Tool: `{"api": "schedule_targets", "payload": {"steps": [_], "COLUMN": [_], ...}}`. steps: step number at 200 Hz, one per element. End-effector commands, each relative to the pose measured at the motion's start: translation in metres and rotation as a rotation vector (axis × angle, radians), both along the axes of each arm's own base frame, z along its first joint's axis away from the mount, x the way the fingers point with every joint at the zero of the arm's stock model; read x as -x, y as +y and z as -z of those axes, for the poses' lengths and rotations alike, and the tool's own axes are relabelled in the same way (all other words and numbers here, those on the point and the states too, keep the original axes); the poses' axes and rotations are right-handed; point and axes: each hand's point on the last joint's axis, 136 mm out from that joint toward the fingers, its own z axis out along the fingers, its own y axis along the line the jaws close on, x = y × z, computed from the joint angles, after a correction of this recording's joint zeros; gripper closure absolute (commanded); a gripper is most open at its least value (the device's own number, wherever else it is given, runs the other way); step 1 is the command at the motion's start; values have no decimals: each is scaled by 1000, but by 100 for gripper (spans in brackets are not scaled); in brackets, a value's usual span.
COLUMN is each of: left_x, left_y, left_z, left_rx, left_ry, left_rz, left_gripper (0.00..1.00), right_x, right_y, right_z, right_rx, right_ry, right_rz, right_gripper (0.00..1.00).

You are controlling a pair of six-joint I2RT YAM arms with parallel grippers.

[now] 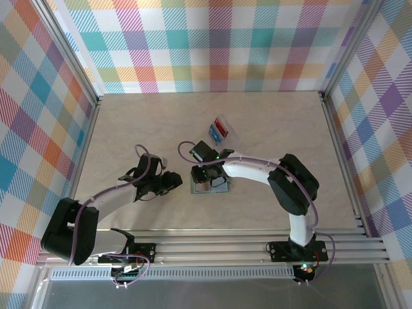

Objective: Put the credit cards into the card holder

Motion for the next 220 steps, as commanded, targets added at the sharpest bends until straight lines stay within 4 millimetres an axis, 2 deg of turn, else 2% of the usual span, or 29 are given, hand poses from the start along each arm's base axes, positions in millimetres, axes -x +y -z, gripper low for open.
{"api": "schedule_targets", "payload": {"steps": [1,25,52,71,100,122,158,176,198,220], "left_x": [-6,-6,-5,-6,-6,-6,-7,-8,-8,-8], "left_y": [-6,-6,-6,-6,-7,-8,-9,-10,-9,-7], "left_z": [-8,-8,-6,-6,-9,-14,-29,-38,-51,-61], "left_rx": [7,6,2,2,8,17,34,53,64,71], "left_ry": [-33,-30,-27,-27,-37,-56,-117,-162,-223,-273], "left_rz": [31,31,32,32,37,45,57,62,60,53], "left_gripper": [68,68,68,68,68,67,65,63,61,56], "right_x": [1,2,3,2,-13,-40,-108,-139,-169,-190], "right_y": [5,7,10,13,4,-15,-59,-77,-89,-94], "right_z": [4,11,11,-4,-43,-76,-122,-129,-124,-116], "right_rx": [26,33,30,4,-16,-37,-75,-68,-35,-36], "right_ry": [7,22,30,9,-72,-135,-217,-223,-213,-177], "right_rz": [-17,-23,-39,-54,-41,5,123,155,152,135], "right_gripper": [70,71,63,56,46,41,37,38,40,41]}}
